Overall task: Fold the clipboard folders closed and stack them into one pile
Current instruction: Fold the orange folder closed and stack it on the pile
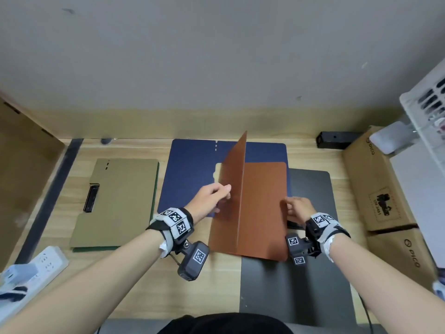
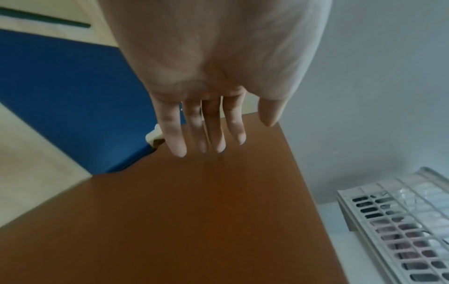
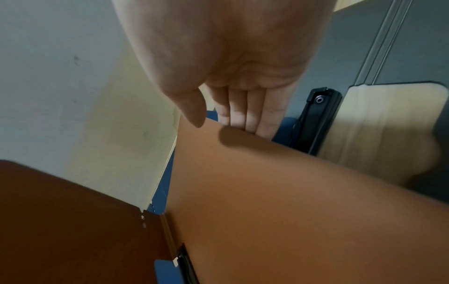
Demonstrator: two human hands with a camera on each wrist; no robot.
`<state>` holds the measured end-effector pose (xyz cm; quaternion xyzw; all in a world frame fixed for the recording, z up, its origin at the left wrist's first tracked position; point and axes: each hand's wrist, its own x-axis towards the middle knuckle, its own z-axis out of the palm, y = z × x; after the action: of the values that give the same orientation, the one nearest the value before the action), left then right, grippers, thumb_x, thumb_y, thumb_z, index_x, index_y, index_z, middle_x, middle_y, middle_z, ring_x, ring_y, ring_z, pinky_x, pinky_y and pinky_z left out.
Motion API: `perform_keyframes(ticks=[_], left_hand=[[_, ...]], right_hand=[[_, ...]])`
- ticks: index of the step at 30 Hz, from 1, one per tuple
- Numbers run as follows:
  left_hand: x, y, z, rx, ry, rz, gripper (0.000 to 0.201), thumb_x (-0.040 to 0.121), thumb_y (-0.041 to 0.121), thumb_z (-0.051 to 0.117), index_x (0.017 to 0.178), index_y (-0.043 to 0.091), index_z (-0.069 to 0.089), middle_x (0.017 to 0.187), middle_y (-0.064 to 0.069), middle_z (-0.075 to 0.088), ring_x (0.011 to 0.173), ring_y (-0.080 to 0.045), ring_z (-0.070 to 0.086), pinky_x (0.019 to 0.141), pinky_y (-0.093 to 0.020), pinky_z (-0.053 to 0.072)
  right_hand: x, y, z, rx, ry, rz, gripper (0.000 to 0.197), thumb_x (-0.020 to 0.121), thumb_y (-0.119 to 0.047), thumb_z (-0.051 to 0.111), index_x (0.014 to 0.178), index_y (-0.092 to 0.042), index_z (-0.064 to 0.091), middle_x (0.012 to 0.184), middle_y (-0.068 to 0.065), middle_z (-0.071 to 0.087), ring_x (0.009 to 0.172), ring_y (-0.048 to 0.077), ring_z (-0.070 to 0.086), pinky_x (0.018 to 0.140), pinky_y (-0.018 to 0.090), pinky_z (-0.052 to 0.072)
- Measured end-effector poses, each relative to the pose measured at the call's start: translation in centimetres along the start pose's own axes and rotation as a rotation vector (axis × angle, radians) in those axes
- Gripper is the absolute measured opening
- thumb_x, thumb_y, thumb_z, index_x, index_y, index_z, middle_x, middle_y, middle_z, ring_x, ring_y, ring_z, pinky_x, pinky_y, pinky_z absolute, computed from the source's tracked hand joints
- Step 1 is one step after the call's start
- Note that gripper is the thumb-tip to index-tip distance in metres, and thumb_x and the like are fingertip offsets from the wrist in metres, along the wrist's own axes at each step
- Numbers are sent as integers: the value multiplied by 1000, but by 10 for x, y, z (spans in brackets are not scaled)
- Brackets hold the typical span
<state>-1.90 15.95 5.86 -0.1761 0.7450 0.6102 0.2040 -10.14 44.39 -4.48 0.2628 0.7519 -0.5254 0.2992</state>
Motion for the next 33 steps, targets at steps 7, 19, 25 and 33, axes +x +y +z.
perform_keyframes(ticks=[7,19,25,33], left_hand=[[35,-53,19,130,129,-165,8,93,19,55,93,20,64,104,-3,65,92,-19,60,80,-37,53],[39,-115,26,164,201,-442,49,86,11,63,133,6,50,125,-10,59,114,-26,57,101,-34,44],[25,-114,3,-20,199,-399,20,92,25,61,103,9,65,102,-9,71,90,-25,65,89,-34,52],[6,-153,-87,-86,293,-277,65,81,52,65,126,5,60,118,-12,68,108,-28,65,101,-48,49]], right_hand=[[-25,-14,-7,249,-91,14,29,96,-29,53,71,-16,60,42,-7,54,36,7,54,66,33,49],[-19,15,8,8,-87,-39,15,92,0,54,84,-11,60,75,6,65,67,17,61,60,27,52],[-29,5,22,-24,-105,-68,18,91,2,51,82,-11,61,75,7,63,70,18,60,63,29,52],[-54,-30,119,0,-133,-151,17,92,0,55,86,-14,60,74,3,60,70,15,59,73,35,55]])
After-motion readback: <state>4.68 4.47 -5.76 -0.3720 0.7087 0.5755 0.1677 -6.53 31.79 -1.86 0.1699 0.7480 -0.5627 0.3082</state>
